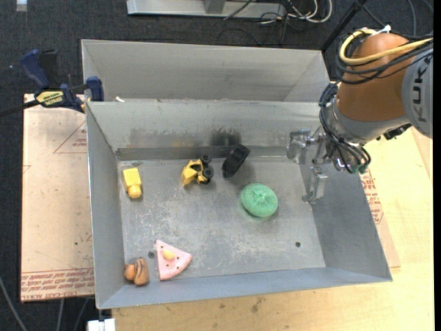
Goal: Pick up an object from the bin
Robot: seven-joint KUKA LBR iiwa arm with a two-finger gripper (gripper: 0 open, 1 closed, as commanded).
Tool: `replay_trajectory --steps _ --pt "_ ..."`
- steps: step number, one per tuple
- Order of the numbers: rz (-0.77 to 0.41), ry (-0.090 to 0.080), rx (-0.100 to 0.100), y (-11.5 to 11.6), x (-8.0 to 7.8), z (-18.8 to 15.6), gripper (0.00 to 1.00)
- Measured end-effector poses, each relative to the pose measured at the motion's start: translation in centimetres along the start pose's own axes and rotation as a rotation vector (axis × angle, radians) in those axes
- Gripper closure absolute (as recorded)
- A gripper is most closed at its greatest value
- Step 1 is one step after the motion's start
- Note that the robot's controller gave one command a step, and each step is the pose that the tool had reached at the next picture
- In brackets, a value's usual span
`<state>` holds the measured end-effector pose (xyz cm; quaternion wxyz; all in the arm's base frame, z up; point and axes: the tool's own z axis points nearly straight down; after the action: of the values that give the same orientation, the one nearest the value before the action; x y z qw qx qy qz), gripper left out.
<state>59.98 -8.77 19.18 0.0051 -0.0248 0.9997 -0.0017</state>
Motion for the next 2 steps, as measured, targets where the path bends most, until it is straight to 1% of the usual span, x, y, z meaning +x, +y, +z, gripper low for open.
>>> replay_trajectory --steps 1,2 --pt "-0.062 0.001 -0.003 3.5 -2.9 4.9 0.00" --pt "-0.096 0.009 -0.008 5.0 -2.0 8.4 0.00"
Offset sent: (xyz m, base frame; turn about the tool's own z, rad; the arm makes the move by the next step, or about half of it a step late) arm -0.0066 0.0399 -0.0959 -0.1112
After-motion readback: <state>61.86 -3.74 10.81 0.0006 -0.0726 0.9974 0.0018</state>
